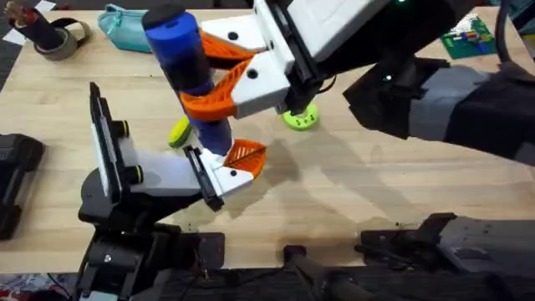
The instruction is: Pick up the gripper from the table and insert it into the empty holder that is missing its gripper. Then pick up a screw, insert it into the mounting hole, and use the screwdriver to tighten it. Finally, clean up the table by picking up the vegetable and placing it into the bucket.
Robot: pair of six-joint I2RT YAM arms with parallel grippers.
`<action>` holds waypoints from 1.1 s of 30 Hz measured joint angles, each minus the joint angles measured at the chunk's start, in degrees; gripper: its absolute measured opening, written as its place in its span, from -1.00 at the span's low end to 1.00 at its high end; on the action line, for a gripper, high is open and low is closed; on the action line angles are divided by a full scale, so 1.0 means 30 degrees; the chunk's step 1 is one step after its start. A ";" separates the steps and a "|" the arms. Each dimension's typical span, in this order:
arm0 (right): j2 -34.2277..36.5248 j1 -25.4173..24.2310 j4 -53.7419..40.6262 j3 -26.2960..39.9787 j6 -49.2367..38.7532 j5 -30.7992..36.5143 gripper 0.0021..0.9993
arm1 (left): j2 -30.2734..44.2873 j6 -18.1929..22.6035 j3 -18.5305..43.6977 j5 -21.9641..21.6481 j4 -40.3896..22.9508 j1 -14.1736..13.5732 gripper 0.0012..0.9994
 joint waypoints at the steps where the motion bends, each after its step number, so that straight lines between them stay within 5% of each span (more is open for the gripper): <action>1: 0.0000 0.0000 0.0000 0.0000 -0.0005 0.0000 -0.91 | 0.0000 0.0005 0.0000 0.0000 0.0000 0.0000 -0.97; 33: 0.0000 0.0000 0.0174 -0.0130 0.0005 0.0295 -0.91 | 0.0000 -0.0003 0.0000 0.0000 0.0002 0.0000 -0.97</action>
